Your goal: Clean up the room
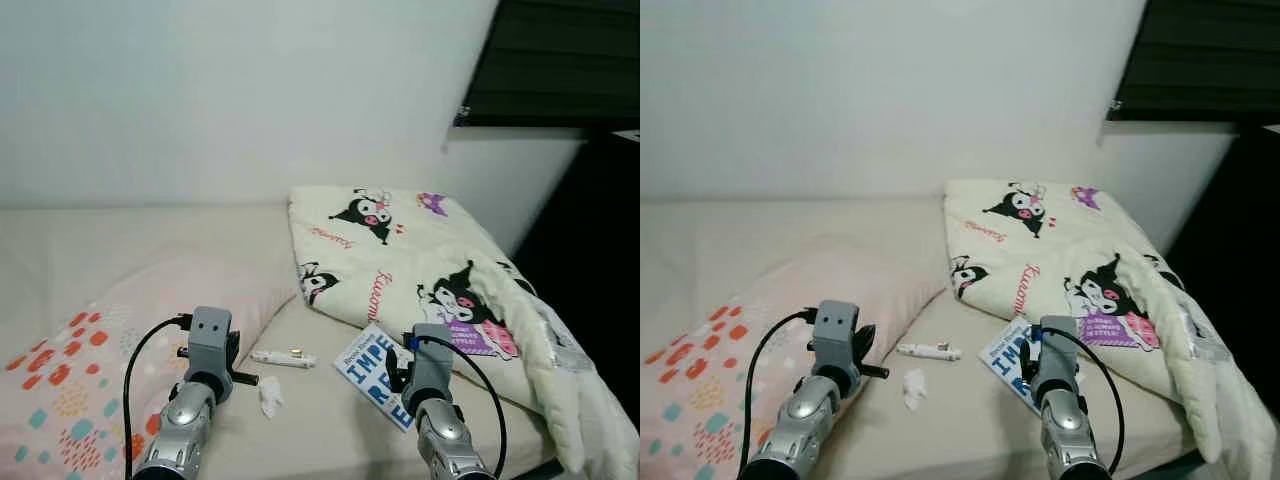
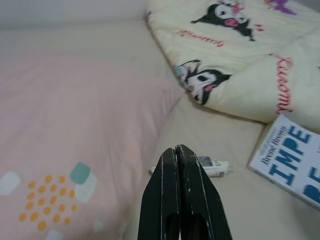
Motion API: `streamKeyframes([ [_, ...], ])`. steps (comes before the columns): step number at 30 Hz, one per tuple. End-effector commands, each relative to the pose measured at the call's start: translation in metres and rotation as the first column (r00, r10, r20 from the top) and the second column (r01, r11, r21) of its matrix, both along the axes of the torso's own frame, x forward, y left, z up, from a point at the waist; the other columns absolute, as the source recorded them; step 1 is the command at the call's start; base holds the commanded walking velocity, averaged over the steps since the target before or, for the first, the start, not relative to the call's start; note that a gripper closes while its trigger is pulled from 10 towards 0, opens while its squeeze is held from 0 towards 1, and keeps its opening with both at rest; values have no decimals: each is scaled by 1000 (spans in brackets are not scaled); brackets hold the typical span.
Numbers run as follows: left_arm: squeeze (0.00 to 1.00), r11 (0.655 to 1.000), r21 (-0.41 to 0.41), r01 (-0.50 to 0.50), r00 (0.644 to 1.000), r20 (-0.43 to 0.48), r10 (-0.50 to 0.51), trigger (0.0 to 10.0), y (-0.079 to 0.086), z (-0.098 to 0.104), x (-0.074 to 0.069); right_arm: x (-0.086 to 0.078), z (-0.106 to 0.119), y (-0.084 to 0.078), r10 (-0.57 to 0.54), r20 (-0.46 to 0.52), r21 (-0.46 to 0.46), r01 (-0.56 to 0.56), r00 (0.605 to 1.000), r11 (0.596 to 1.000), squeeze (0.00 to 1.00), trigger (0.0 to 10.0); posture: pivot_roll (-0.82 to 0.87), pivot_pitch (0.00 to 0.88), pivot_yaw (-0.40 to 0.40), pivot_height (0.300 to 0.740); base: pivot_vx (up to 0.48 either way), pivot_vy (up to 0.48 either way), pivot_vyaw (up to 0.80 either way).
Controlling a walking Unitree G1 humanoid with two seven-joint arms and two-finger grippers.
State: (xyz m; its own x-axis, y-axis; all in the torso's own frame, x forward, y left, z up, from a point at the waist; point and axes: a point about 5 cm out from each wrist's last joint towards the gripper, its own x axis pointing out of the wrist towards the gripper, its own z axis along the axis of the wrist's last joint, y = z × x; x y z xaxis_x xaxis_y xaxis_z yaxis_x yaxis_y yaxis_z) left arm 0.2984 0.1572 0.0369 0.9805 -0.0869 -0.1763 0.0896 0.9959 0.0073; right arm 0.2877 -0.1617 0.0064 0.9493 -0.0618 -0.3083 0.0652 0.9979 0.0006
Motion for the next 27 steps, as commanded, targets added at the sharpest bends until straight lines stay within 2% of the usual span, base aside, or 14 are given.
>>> streamKeyframes([
  [1,0,1000,-1,-12,999,-30,12,10000,2,-4,-2,2,2,1,2,2,7,-2,1000,1000,0,10000,7,0,-94,740,0,0,0],
  [13,0,1000,-9,-25,999,-37,25,10000,4,-5,0,6,6,0,9,14,11,-9,1000,1000,0,10000,5,0,-96,740,0,0,0],
  [19,0,1000,-6,-31,999,-38,30,10000,4,-4,1,7,6,1,0,12,43,0,1000,999,0,10000,5,0,-95,740,0,0,0],
  [27,0,1000,-1,-24,999,-41,24,10000,4,-4,1,6,4,0,-10,7,54,9,1000,998,0,10000,3,0,-89,710,0,0,0],
])
